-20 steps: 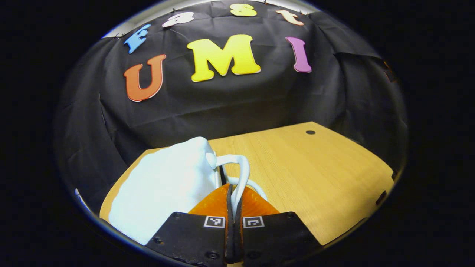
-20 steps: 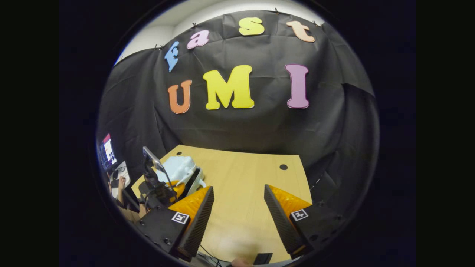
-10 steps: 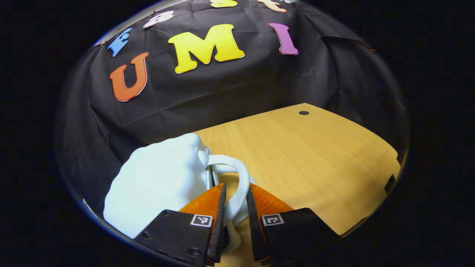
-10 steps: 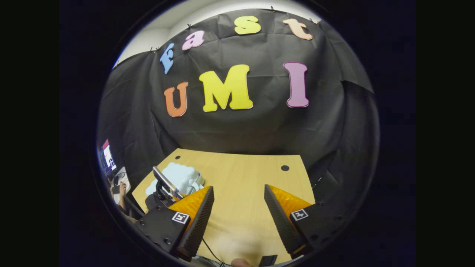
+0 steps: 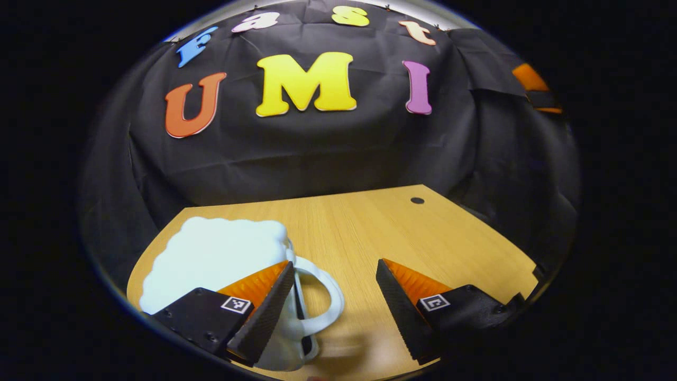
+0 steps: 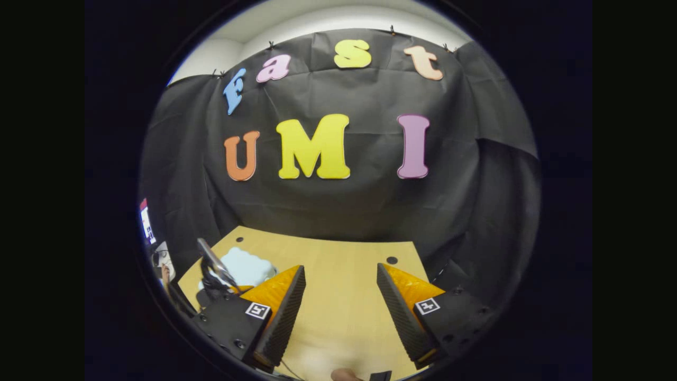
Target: First open the suitcase, pack the skin care products into it, and then close the suitcase.
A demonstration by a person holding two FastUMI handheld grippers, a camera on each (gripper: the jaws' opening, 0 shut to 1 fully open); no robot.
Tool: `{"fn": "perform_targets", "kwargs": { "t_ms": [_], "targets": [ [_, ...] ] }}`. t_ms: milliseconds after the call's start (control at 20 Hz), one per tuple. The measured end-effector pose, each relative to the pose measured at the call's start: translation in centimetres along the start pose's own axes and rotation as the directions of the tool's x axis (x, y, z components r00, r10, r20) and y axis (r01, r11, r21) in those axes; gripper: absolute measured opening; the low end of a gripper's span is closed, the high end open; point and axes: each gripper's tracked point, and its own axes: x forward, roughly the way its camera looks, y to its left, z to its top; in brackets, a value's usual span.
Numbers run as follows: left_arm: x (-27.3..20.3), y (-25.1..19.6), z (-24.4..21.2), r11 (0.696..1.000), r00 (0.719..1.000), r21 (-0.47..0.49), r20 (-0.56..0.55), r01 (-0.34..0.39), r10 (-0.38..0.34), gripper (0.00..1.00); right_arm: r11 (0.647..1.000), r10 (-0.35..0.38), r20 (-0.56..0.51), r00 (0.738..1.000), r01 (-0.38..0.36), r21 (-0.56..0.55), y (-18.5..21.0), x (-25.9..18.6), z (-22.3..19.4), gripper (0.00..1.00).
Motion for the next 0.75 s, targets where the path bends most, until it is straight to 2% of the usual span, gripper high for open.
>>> {"fn": "perform_targets", "kwargs": {
  "t_ms": [200, 450, 600, 750],
  "targets": [
    [-5.8, 4.6, 6.5, 0.997, 0.992, -0.019, 0.099, -0.077, 0.078, 0.99, 0.999, -0.022, 0.052, 0.998, 0.024, -0.044, 2.8, -0.5, 0.1, 0.8],
    [-10.8, 8.2, 12.8, 0.991, 0.971, 0.041, 0.209, -0.127, 0.116, 0.99, 1.0, -0.005, 0.064, 0.998, 0.007, -0.023, 8.4, -0.4, -0.7, 0.82],
    [-12.5, 8.9, 15.0, 0.996, 0.967, 0.012, 0.242, -0.089, 0.083, 0.99, 1.0, 0.023, 0.055, 0.998, -0.022, -0.011, 11.3, -0.3, -1.0, 0.82],
    [-13.4, 10.6, 15.8, 0.996, 0.963, 0.0, 0.256, -0.093, 0.09, 0.99, 1.0, 0.026, 0.056, 0.998, -0.025, -0.016, 13.1, -0.6, -1.0, 0.82]
  ]
}}
